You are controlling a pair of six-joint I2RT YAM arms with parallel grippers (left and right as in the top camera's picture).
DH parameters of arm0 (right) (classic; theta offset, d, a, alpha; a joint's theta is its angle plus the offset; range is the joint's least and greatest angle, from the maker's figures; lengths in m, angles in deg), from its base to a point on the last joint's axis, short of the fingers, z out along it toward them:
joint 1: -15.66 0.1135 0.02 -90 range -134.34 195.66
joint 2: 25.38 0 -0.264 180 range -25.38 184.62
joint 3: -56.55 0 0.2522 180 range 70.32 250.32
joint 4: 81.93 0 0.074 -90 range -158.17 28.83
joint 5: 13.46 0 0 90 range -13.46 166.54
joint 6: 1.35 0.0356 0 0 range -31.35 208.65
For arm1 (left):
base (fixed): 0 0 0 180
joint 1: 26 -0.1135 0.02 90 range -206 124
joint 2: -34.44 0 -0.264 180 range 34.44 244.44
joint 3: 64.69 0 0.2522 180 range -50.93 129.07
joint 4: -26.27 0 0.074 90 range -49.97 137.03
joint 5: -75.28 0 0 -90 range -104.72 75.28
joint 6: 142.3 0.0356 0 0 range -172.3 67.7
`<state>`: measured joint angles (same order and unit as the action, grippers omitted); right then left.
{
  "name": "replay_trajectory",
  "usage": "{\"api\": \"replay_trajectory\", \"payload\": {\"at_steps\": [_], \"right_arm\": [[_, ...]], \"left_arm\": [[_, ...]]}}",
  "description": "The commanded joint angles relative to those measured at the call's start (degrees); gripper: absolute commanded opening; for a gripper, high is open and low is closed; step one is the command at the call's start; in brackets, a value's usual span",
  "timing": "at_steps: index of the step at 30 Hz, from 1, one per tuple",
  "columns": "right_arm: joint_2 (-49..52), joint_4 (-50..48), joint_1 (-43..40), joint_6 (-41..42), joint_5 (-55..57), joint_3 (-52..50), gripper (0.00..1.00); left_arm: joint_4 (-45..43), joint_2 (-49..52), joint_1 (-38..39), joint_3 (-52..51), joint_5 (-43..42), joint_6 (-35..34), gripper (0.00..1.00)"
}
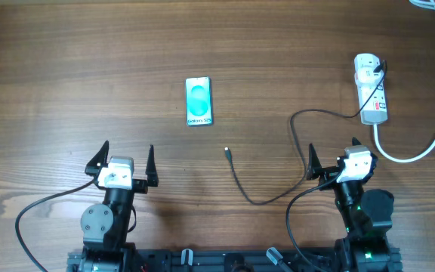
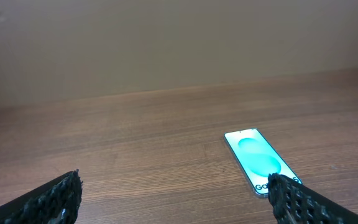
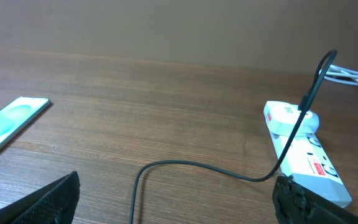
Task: Plug charger to phone and switch on socket
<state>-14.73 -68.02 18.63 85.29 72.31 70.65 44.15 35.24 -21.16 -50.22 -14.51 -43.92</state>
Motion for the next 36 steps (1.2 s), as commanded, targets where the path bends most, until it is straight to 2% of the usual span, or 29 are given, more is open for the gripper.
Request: {"api": "replay_trajectory", "payload": {"at_steps": [1,2,7,11,15,20,22,27,29,32,36], "right_arm": [[-0.24,-0.26,0.24,-1.03,0.39,-0.02,1.00],[-0.24,-0.26,0.24,-1.03,0.39,-0.02,0.99],[-0.24,-0.26,0.24,-1.01,0.39,-0.02,0.99],[-0.24,-0.26,0.24,-1.03,0.39,-0.02,1.00],[-0.24,-0.28,0.24,-1.03,0.39,-0.02,1.00],[-0.24,-0.26,0.24,-1.03,0.39,-0.02,1.00],[-0.24,-0.26,0.24,-1.05,0.39,-0.02,1.00],[-0.24,-0.26,0.24,-1.03,0.39,-0.02,1.00],[-0.24,-0.26,0.24,-1.01,0.39,-0.02,1.00],[-0.24,-0.26,0.24,-1.03,0.39,-0.02,1.00],[-0.24,-0.26,0.24,-1.05,0.39,-0.02,1.00]], "left_arm": [[0.24,-0.42,0.28,-0.37,-1.42,-1.97,1.00],[0.20,-0.42,0.28,-0.37,-2.29,-8.81,1.00],[0.20,-0.42,0.28,1.75,-12.61,-10.64,1.00],[11.32,0.09,0.28,15.08,-12.20,-19.93,1.00],[23.91,7.15,0.28,33.99,-13.05,-22.34,1.00],[45.03,29.16,0.28,66.95,-15.06,-22.16,1.00],[57.24,42.05,0.28,83.73,-15.65,-22.10,1.00],[77.40,65.53,0.28,109.42,-16.22,-22.14,1.00],[83.54,72.81,0.28,114.36,-17.31,-22.16,1.00],[89.64,82.03,0.28,114.71,-19.28,-22.43,1.00],[92.37,92.89,0.28,114.68,-19.28,-22.36,1.00]]}}
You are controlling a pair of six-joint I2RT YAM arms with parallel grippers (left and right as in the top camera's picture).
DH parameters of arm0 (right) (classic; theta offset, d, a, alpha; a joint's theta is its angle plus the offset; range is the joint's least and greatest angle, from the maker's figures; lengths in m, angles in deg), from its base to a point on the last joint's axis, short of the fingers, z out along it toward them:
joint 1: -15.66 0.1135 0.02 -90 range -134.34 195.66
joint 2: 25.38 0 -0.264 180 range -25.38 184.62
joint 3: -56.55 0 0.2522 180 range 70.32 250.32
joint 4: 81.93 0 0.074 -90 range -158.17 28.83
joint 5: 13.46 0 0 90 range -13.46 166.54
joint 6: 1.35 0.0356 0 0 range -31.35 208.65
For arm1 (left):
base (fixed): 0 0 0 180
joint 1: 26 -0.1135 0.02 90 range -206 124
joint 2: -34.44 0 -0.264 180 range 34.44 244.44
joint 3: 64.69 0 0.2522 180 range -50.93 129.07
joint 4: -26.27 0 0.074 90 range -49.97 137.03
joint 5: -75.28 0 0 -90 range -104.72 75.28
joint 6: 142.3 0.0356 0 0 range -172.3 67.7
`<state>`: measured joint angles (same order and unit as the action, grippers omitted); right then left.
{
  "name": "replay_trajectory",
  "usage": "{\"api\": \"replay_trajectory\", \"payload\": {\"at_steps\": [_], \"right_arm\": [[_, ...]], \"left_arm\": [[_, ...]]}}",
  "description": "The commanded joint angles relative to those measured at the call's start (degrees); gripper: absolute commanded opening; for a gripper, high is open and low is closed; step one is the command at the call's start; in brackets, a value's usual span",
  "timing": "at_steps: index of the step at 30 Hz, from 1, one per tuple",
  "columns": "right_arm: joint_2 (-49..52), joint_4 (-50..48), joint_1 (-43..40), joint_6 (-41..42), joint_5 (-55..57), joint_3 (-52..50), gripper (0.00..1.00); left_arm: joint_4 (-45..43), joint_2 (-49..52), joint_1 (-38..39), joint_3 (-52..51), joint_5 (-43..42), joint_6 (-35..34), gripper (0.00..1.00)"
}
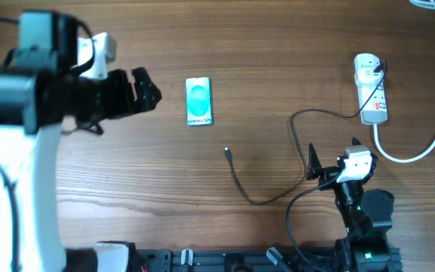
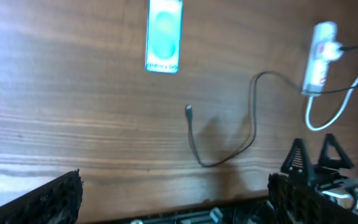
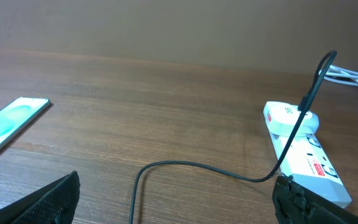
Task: Plug charger to phone and switch on socket
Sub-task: 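Move the left gripper forward over the Galaxy S25 phone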
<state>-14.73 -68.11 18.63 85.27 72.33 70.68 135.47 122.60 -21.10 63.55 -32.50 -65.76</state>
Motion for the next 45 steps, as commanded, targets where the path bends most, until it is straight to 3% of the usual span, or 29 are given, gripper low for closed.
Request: {"api": "replay_trajectory", "payload": {"at_steps": [1,2,3,5,7,8,10,22,24,26,28,30,31,36,45], "right_arm": [[-0.24,-0.17,0.24,-1.01,0.37,-0.04,1.00],[-0.24,-0.17,0.24,-1.01,0.37,-0.04,1.00],[-0.24,-0.17,0.24,-0.98,0.37,-0.04,1.00],[-0.24,-0.17,0.24,-1.01,0.37,-0.04,1.00],[-0.24,-0.17,0.24,-1.01,0.37,-0.04,1.00],[-0.24,-0.17,0.24,-1.01,0.37,-0.04,1.00],[-0.24,-0.17,0.24,-1.01,0.37,-0.04,1.00],[-0.24,-0.17,0.24,-1.01,0.37,-0.04,1.00],[-0.24,-0.17,0.24,-1.01,0.37,-0.04,1.00],[-0.24,-0.17,0.24,-1.01,0.37,-0.04,1.00],[-0.24,-0.17,0.24,-1.01,0.37,-0.04,1.00],[-0.24,-0.17,0.24,-1.01,0.37,-0.04,1.00],[-0.24,-0.17,0.24,-1.01,0.37,-0.04,1.00],[-0.24,-0.17,0.24,-1.01,0.37,-0.04,1.00],[-0.24,-0.17,0.24,-1.01,0.37,-0.04,1.00]], "left_arm": [[1.07,6.73,0.22,0.92,-1.27,-0.52,1.00],[1.07,8.83,0.22,0.90,-1.29,-0.52,1.00],[1.07,10.47,0.24,0.87,-1.29,-0.52,0.83],[1.07,13.00,0.50,0.87,-1.29,-0.55,0.60],[1.07,14.38,0.90,0.87,-1.29,-0.52,0.15],[1.07,14.62,1.01,0.87,-1.29,-0.52,0.04],[1.05,14.67,1.62,0.87,-1.27,-0.52,0.04],[-1.03,14.71,8.11,0.83,-1.22,-0.79,0.05],[-1.46,14.71,8.74,0.81,-1.22,-0.85,0.09],[-1.92,14.73,9.14,0.81,-0.11,-2.78,0.25],[-2.03,14.78,9.25,0.81,1.55,-4.72,0.33],[-2.10,14.78,9.25,0.55,3.56,-6.95,0.54],[-2.49,14.82,9.25,0.15,3.76,-7.04,1.00],[-6.43,14.84,9.25,-5.05,3.98,-9.81,1.00],[-22.82,15.04,9.25,-23.63,4.61,-12.98,1.00]]}}
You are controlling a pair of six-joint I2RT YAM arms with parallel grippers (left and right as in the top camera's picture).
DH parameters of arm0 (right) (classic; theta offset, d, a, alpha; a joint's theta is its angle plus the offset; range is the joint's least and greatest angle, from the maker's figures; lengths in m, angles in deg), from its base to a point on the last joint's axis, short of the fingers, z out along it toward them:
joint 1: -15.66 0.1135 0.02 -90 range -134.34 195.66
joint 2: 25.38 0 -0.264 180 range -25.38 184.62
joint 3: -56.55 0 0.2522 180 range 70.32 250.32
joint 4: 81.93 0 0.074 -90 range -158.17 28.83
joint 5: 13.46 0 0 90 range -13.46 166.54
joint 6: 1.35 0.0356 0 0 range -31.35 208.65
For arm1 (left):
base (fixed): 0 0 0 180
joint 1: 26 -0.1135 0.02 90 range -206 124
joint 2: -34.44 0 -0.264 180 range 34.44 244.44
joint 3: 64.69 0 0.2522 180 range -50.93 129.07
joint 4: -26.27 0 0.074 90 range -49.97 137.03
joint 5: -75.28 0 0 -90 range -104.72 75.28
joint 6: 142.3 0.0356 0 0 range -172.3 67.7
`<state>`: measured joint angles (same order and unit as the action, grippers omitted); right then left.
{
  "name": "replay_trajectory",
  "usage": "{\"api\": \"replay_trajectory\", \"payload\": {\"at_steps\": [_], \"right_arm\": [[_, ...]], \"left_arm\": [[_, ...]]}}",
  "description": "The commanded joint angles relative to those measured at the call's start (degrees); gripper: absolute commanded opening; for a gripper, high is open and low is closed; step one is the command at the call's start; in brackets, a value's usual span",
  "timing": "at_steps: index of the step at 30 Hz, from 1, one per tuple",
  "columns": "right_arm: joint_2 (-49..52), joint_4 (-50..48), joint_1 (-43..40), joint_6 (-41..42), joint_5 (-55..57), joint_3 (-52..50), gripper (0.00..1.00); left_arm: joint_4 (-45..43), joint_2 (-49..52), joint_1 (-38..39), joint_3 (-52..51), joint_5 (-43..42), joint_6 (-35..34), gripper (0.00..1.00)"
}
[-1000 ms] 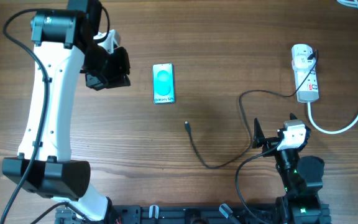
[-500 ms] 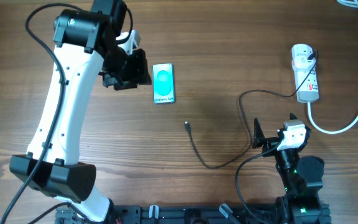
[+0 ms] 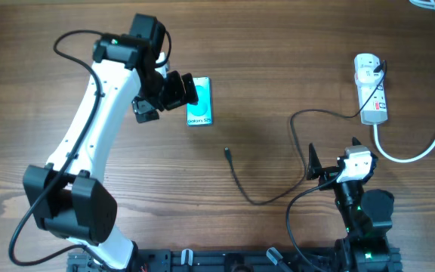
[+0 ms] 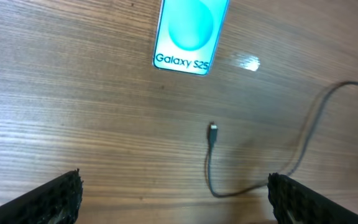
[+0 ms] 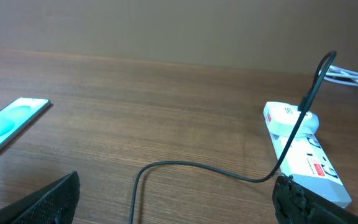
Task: Plug charger to phone and switch on socket
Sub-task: 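Move the left gripper forward over the Galaxy S25 phone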
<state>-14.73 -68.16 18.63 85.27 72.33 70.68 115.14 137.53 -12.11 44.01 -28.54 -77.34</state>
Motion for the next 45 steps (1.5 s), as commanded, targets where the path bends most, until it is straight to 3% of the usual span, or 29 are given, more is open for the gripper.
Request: {"api": "replay_trajectory", "payload": {"at_steps": [1,8,13,19,31,38,42,45], "right_arm": [[-0.24,-0.13,0.24,-1.01,0.37,-0.04,1.00],[-0.24,-0.13,0.24,-0.98,0.37,-0.04,1.00],[-0.24,-0.13,0.24,-1.01,0.37,-0.04,1.00],[-0.24,-0.13,0.24,-1.01,0.37,-0.04,0.99],[-0.24,-0.13,0.24,-1.01,0.37,-0.04,1.00],[-0.24,-0.13,0.24,-1.01,0.37,-0.04,0.99],[-0.24,-0.13,0.24,-1.01,0.37,-0.04,1.00],[-0.24,-0.13,0.24,-1.01,0.37,-0.04,1.00]], "left_arm": [[-3.98,0.11,0.26,-5.84,0.63,-1.49,1.00],[-15.28,0.70,2.25,-16.48,2.34,-4.79,1.00],[-16.68,1.84,8.39,-16.61,11.43,-8.92,1.00],[-11.19,1.97,6.29,-5.88,12.44,-7.74,0.99],[-27.85,5.31,8.50,-6.58,14.80,-6.75,1.00],[-29.62,14.86,11.39,-6.86,19.74,-6.40,1.00],[-32.06,17.38,11.34,-6.86,19.89,0.76,1.00],[-32.94,18.64,11.32,-6.86,19.93,1.77,1.00]]}}
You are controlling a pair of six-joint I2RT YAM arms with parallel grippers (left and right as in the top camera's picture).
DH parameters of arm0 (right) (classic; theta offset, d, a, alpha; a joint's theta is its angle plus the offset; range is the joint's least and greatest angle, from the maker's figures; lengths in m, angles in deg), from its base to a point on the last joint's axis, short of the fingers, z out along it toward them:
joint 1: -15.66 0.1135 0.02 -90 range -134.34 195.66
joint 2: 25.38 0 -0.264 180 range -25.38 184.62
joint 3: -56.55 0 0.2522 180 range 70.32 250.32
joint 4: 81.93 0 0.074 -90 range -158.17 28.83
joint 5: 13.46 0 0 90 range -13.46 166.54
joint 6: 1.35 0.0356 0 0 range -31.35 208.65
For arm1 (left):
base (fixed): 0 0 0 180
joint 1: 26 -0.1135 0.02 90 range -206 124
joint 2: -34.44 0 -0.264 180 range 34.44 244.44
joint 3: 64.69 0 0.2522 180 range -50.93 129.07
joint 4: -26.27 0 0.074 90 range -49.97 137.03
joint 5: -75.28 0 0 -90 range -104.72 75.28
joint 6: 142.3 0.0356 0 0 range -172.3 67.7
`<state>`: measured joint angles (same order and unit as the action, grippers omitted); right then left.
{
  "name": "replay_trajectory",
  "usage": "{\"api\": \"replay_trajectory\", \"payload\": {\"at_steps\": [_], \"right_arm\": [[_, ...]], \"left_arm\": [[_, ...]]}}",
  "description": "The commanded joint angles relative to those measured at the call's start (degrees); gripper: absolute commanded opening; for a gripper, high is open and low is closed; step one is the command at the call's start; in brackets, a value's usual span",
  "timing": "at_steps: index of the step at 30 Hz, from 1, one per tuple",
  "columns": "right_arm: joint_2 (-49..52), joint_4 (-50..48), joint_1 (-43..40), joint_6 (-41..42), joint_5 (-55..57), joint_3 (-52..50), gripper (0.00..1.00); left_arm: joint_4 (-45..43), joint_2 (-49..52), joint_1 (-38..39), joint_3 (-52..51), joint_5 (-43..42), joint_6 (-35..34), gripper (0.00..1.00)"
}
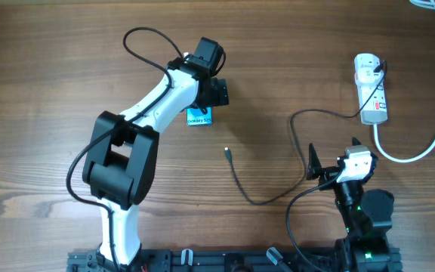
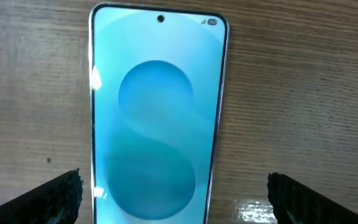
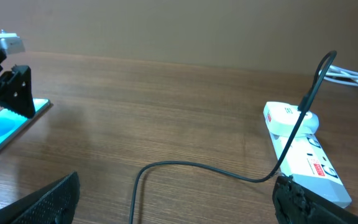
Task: Plug charger to phone and switch on socket
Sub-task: 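Move the left gripper forward over the Galaxy S25 phone, then lower the left gripper and grasp the phone's top edge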
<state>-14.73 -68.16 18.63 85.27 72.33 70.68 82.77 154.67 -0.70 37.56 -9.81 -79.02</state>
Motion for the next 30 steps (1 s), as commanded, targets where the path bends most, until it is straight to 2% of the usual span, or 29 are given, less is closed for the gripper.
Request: {"api": "replay_trajectory", "payload": {"at_steps": [1,12,19,20,23,30], "right_arm": [[-0.24,-0.13,0.24,-0.98,0.37,-0.04,1.00],[-0.24,-0.13,0.24,-1.01,0.37,-0.04,1.00],[-0.24,-0.13,0.24,-1.01,0.37,-0.04,1.00],[-0.24,-0.13,0.24,-1.01,0.37,-0.04,1.00],[-0.24,-0.13,0.24,-0.98,0.37,-0.04,1.00],[-0.24,-0.13,0.24,-1.01,0.37,-0.04,1.00]], "left_arm": [[-0.57,1.75,-0.07,-0.42,1.22,3.85,1.00],[-1.05,2.60,-0.13,-0.74,2.95,3.82,1.00],[-5.79,2.60,-0.11,-6.47,2.91,3.78,1.00],[-5.75,2.60,-0.11,-6.84,2.91,3.80,0.98],[-4.04,2.60,-0.11,-6.91,1.77,3.80,0.83],[6.91,2.60,-0.11,-6.91,-9.25,3.80,0.78]]}}
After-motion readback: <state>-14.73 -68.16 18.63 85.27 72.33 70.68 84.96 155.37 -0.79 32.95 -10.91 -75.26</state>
